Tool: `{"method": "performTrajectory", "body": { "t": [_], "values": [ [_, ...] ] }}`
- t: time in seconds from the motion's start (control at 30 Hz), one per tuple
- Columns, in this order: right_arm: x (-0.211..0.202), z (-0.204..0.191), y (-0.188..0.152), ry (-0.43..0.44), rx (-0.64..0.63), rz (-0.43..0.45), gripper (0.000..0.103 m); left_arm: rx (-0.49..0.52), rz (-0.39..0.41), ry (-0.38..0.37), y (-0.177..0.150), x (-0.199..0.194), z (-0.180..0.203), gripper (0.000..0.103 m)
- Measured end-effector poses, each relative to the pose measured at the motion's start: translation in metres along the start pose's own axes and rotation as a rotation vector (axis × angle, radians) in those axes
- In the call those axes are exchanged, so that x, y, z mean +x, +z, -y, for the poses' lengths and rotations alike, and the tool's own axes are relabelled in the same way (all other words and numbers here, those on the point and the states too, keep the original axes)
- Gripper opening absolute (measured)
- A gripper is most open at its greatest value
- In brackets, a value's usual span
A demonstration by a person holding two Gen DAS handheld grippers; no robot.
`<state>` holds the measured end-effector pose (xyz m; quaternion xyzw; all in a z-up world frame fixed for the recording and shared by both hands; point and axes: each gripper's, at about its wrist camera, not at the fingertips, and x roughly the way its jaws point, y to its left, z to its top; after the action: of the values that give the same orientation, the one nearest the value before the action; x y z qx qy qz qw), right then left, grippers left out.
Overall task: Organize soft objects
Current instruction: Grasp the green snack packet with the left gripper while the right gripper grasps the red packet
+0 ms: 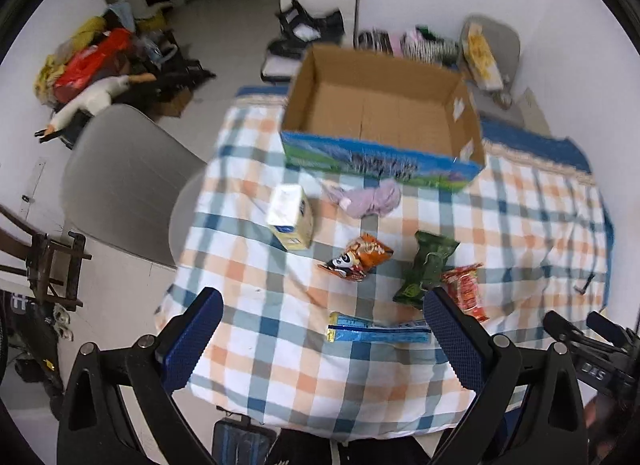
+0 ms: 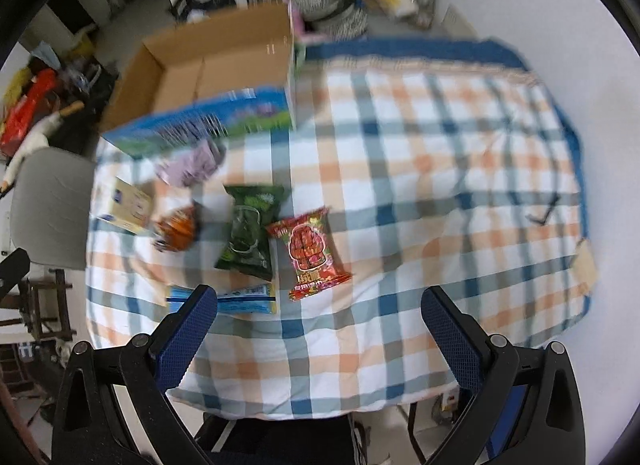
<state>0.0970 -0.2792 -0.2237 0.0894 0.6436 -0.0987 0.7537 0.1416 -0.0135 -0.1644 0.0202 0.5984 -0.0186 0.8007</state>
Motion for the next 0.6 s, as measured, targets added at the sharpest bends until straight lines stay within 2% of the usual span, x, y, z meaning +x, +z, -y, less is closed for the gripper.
{"method": "performTrajectory", "body": {
  "t": [0.1, 0.27, 0.37, 0.4, 0.47, 0.5, 0.6],
  "values": [
    [0.065, 0.002, 0.016, 0.0, 0.004, -0.08, 0.103, 0.04, -0.051, -0.018, 0.005, 0.04, 0.018, 0.103],
    [0.147, 0.0, 0.021, -0.02, -0.019, -0.172, 0.1, 0.093, -0.14, -0.028, 0.006, 0.105, 0.05, 0.103],
    [0.192, -0.005, 0.021, -0.036, -0.044, -0.237, 0.092, 0.11, -0.197, -0.042, 0.004, 0.139, 0.062, 0.103],
    [0.205, -0.005, 0.021, -0.044, -0.048, -0.256, 0.084, 0.116, -0.213, -0.047, 0.003, 0.148, 0.066, 0.103],
    [0.227, -0.003, 0.019, -0.025, -0.033, -0.295, 0.067, 0.12, -0.235, -0.06, 0.002, 0.162, 0.071, 0.094],
    [0.233, -0.001, 0.017, -0.005, -0.014, -0.311, 0.054, 0.124, -0.25, -0.074, 0.001, 0.168, 0.075, 0.09],
    [0.235, 0.009, 0.015, -0.016, 0.025, -0.287, 0.051, 0.12, -0.283, -0.113, -0.002, 0.181, 0.083, 0.088]
  ]
}}
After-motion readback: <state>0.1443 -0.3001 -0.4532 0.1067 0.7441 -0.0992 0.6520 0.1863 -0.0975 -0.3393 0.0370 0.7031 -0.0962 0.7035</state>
